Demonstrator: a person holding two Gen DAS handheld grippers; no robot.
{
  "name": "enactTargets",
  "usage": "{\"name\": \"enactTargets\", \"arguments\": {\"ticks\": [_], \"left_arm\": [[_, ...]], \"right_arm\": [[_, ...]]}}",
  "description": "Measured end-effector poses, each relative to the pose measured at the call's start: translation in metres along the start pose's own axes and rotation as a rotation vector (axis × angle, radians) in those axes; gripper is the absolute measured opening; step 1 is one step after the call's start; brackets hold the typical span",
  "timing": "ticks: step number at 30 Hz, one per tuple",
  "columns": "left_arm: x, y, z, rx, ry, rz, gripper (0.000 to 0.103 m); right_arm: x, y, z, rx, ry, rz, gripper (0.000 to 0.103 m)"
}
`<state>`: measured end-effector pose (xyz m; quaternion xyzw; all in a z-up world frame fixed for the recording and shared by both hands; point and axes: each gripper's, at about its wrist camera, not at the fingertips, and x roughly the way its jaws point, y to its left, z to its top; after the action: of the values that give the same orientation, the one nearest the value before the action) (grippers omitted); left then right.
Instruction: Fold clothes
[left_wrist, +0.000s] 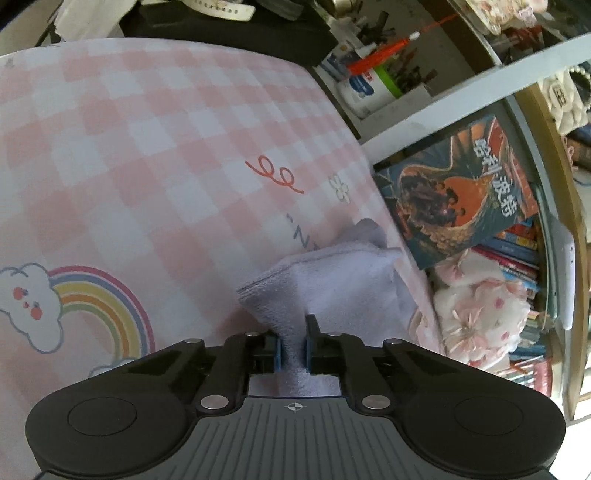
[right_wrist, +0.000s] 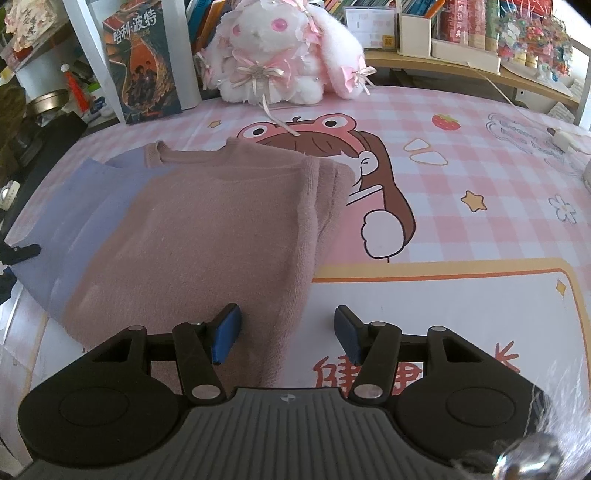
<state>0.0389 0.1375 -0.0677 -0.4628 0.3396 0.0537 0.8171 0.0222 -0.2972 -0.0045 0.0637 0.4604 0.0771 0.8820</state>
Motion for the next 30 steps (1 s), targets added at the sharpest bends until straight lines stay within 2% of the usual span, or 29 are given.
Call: {"name": "enactTargets", "arguments": {"ticks": [7, 15, 20, 25, 30], "left_arm": [[-0.016, 0.01, 0.01, 0.025, -0.027, 0.027, 0.009], [-0.036, 0.011, 0.01, 0.025, -0.077, 0.077, 0.009], [-0.043, 0.005, 0.004, 0.053, -0.107, 0.109, 0.009], [-0.058, -0.029, -0.004, 0.152, -0.171, 0.097, 0.008], [-0.078, -0.089, -0.022, 0.309, -0.228, 0.039, 0.008]], "right_arm": [[-0.002, 0.009, 0.003, -0.022, 0.04, 0.062, 0.053], [0.0, 0.009, 0.027, -0.097, 0.005, 0.078, 0.051], [0.013, 0.008, 0.034, -0.139, 0.044, 0.177, 0.017], [0.017, 0.009, 0.035, -0.165, 0.062, 0.217, 0.013], [0.02, 0.0, 0.035, -0.145, 0.063, 0.26, 0.013]]}}
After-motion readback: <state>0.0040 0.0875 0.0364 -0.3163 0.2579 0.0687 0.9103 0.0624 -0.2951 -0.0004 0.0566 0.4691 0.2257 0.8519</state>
